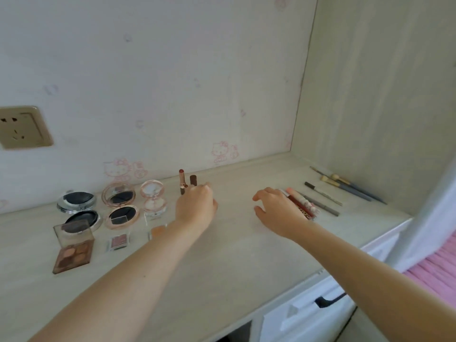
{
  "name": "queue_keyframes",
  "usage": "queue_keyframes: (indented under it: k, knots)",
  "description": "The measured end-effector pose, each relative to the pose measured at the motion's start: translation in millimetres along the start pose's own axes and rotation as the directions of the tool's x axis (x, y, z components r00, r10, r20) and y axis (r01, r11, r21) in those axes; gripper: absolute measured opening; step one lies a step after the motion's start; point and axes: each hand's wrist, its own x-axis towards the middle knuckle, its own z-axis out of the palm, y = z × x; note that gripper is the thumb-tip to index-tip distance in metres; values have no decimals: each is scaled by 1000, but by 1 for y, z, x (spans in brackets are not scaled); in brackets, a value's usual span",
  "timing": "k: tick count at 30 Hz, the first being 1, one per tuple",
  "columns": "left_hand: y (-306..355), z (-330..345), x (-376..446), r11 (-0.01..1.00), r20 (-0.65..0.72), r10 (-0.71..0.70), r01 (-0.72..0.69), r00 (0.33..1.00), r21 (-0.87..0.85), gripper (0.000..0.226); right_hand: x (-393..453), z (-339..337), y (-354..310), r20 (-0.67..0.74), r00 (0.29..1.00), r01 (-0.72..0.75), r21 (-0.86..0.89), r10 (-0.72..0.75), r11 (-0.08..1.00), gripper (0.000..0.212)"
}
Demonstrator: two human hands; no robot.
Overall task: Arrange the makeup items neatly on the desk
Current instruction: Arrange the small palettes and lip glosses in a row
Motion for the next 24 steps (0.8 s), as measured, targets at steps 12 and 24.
queue_keyframes:
  k: [12, 24]
  knots:
    - [82, 43, -7, 911, 93, 394, -402, 914, 91, 23, -47, -39, 81, 22, 985, -169, 12, 169, 986, 24]
    - [140, 72, 45, 906, 179, 409, -374, 895, -200, 30, -29, -41, 117, 63, 934, -351, 1, 351, 936, 21]
